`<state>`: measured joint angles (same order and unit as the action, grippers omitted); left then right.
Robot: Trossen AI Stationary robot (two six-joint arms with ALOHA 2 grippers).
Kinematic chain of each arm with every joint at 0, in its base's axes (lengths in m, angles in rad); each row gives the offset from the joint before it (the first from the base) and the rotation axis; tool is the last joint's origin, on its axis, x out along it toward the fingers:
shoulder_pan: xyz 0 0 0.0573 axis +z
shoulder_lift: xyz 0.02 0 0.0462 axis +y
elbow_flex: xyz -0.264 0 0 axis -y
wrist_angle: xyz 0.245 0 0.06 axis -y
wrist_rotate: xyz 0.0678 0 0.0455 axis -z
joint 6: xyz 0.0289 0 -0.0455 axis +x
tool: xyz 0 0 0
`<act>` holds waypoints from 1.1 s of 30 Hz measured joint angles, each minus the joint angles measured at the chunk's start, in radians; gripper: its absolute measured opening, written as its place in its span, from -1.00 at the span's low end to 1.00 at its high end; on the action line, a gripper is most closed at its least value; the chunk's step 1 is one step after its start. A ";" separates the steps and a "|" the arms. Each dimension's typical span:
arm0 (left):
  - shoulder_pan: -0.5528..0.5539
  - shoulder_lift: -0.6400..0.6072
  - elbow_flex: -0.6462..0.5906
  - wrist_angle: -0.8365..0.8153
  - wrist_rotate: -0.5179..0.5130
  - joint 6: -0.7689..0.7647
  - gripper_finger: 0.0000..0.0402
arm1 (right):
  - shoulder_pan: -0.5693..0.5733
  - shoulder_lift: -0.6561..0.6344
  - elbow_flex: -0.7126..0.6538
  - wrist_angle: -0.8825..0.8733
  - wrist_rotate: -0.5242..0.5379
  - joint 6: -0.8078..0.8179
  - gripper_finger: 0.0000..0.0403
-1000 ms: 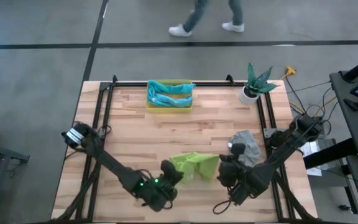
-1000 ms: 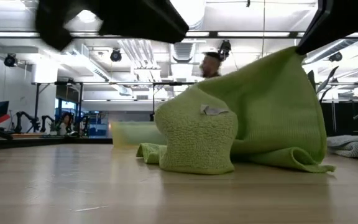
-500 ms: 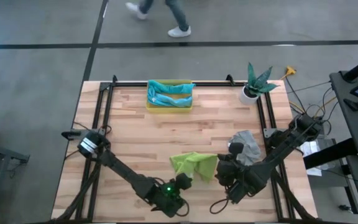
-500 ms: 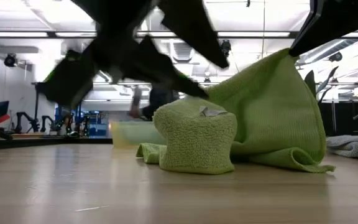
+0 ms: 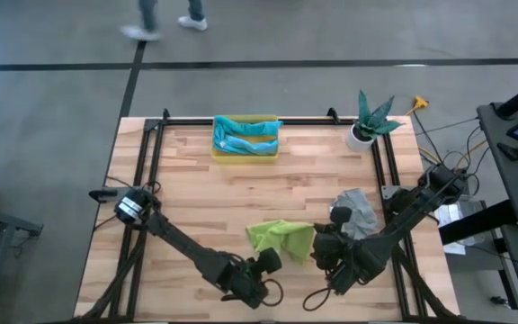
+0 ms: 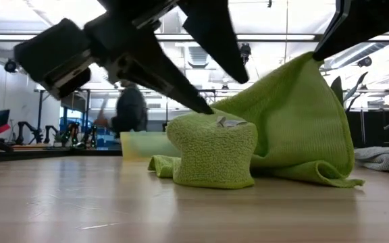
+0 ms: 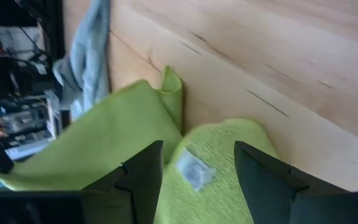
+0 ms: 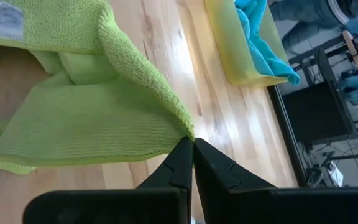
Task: Roll microfiber towels into tight, uniform cylinder then place into a basket
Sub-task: Roll the green towel
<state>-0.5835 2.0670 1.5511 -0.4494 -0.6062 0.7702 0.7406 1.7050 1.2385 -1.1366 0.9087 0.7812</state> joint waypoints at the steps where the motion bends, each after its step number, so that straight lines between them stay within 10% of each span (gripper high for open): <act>1: 0.002 0.000 -0.002 0.011 0.000 0.022 -0.10 | 0.000 0.000 0.000 0.000 0.000 0.000 -0.96; 33: 0.067 0.206 0.150 -0.126 -0.110 0.128 -0.10 | 0.000 0.000 -0.003 0.051 -0.004 -0.045 -0.96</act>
<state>-0.5164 2.2726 1.7008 -0.5753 -0.7161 0.8981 0.7410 1.7050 1.2358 -1.0853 0.9047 0.7366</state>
